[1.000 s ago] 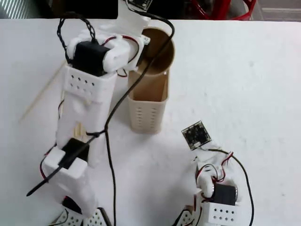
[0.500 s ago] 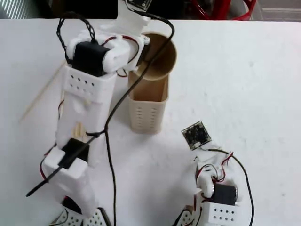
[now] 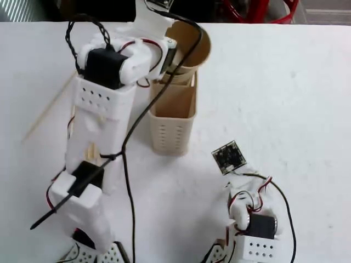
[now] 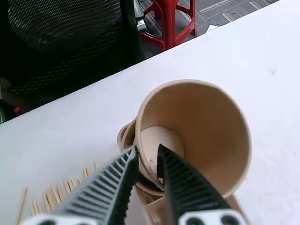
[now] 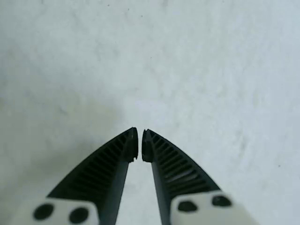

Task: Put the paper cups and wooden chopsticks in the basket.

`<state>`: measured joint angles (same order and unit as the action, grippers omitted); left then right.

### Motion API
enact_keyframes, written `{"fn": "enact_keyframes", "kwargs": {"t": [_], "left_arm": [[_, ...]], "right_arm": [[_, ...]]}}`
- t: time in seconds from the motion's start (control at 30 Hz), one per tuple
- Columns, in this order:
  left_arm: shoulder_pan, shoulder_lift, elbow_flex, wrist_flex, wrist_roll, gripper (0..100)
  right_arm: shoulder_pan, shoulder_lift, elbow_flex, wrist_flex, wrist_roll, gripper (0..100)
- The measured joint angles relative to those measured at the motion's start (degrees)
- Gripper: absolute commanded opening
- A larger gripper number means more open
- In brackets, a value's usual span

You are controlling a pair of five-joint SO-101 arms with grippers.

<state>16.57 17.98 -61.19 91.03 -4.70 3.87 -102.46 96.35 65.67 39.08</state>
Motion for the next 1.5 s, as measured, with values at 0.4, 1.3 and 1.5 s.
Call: {"fn": "enact_keyframes", "kwargs": {"t": [0.4,1.3,1.5], "left_arm": [[0.00,-0.09,0.00,-3.87,0.00,9],[0.00,0.26,7.47,-3.69,0.00,9],[0.00,3.69,10.29,-3.69,0.00,9]], "right_arm": [[0.00,0.00,0.00,0.00,0.00,3.1],[0.00,0.00,0.00,0.00,0.00,3.1],[0.00,0.00,0.00,0.00,0.00,3.1]]}}
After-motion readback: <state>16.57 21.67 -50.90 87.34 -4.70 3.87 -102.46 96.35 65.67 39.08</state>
